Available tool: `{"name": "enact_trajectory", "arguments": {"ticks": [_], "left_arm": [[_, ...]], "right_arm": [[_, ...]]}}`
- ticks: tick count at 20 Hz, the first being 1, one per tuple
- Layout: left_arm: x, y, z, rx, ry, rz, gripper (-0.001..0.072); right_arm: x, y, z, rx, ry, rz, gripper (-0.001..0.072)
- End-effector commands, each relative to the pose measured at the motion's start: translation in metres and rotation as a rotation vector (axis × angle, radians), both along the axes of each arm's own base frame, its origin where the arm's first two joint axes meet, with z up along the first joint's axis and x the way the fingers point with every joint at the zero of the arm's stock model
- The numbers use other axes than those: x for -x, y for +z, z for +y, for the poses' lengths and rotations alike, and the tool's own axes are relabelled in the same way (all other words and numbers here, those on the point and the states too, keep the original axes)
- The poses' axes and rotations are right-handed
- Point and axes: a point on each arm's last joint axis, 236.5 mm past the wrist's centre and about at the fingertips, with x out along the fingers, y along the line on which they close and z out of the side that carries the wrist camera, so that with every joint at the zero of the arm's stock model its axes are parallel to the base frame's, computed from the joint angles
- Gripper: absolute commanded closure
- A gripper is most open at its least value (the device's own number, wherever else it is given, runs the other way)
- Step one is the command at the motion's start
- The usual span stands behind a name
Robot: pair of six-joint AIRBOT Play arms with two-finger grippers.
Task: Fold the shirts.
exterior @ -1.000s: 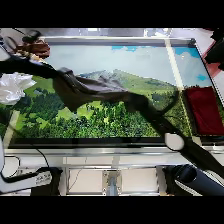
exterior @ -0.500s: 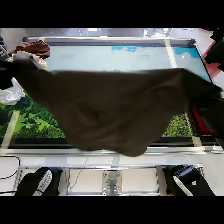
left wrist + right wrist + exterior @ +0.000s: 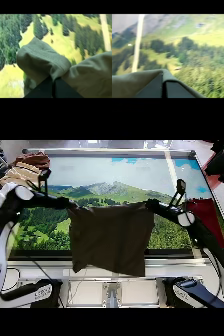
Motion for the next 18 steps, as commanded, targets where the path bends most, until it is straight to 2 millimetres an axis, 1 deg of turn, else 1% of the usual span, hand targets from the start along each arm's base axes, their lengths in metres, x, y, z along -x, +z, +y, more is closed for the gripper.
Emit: {"name": "enact_trajectory", "arguments": {"ticks": [1,2,3,4,5,6,7,8,9,10,11,12,13,14,15,16,17,18], "left_arm": [[-0.057,-0.063,0.002,-0.018,0.061,0.007,0.0695],[-0.072,-0.059,0.0,-0.003,0.071,-0.016,0.0695],[-0.088,-0.05,-0.001,0.014,0.087,-0.056,0.0695],[-0.103,-0.037,-0.001,0.028,0.105,-0.106,0.0695],[-0.114,-0.024,-0.003,0.051,0.124,-0.148,0.0695],[-0.12,-0.013,-0.005,0.077,0.136,-0.173,0.0694],[-0.123,-0.005,-0.009,0.102,0.141,-0.181,0.0694],[-0.123,0.002,-0.016,0.146,0.146,-0.176,0.062],[-0.121,0.01,-0.024,0.198,0.148,-0.164,0.0292],[-0.118,0.021,-0.032,0.257,0.151,-0.153,0.0005],[-0.114,0.036,-0.035,0.305,0.15,-0.147,0.0006],[-0.107,0.051,-0.035,0.331,0.143,-0.145,0.0006],[-0.097,0.065,-0.029,0.333,0.129,-0.143,0.0006],[-0.085,0.077,-0.022,0.33,0.113,-0.133,0.0007],[-0.069,0.08,-0.014,0.32,0.095,-0.096,0.001],[-0.051,0.072,-0.003,0.303,0.108,-0.03,0.001],[-0.031,0.053,0.01,0.283,0.149,0.049,0.001],[-0.014,0.031,0.017,0.284,0.2,0.11,0.0011]], "right_arm": [[-0.064,-0.053,-0.038,0.052,-0.129,0.022,0.0705],[-0.081,-0.046,-0.043,0.058,-0.137,-0.001,0.0705],[-0.101,-0.034,-0.049,0.067,-0.144,-0.037,0.0705],[-0.118,-0.019,-0.055,0.071,-0.152,-0.075,0.0705],[-0.134,-0.003,-0.059,0.068,-0.161,-0.113,0.0705],[-0.146,0.011,-0.061,0.065,-0.166,-0.145,0.0704],[-0.155,0.024,-0.064,0.062,-0.172,-0.175,0.0701],[-0.16,0.035,-0.063,0.057,-0.169,-0.194,0.0684],[-0.163,0.046,-0.062,0.053,-0.164,-0.209,0.051],[-0.164,0.055,-0.06,0.046,-0.144,-0.205,0.03],[-0.161,0.061,-0.057,0.045,-0.11,-0.184,0.0272],[-0.155,0.067,-0.059,0.072,-0.057,-0.15,0.0273],[-0.145,0.074,-0.067,0.127,-0.007,-0.108,0.0274],[-0.132,0.08,-0.084,0.206,0.024,-0.067,0.0274],[-0.114,0.089,-0.11,0.299,0.03,-0.026,0.0279],[-0.095,0.1,-0.136,0.368,0.011,0.004,0.0281],[-0.072,0.113,-0.165,0.427,-0.022,0.035,0.028],[-0.051,0.126,-0.19,0.466,-0.063,0.057,0.028]]}}
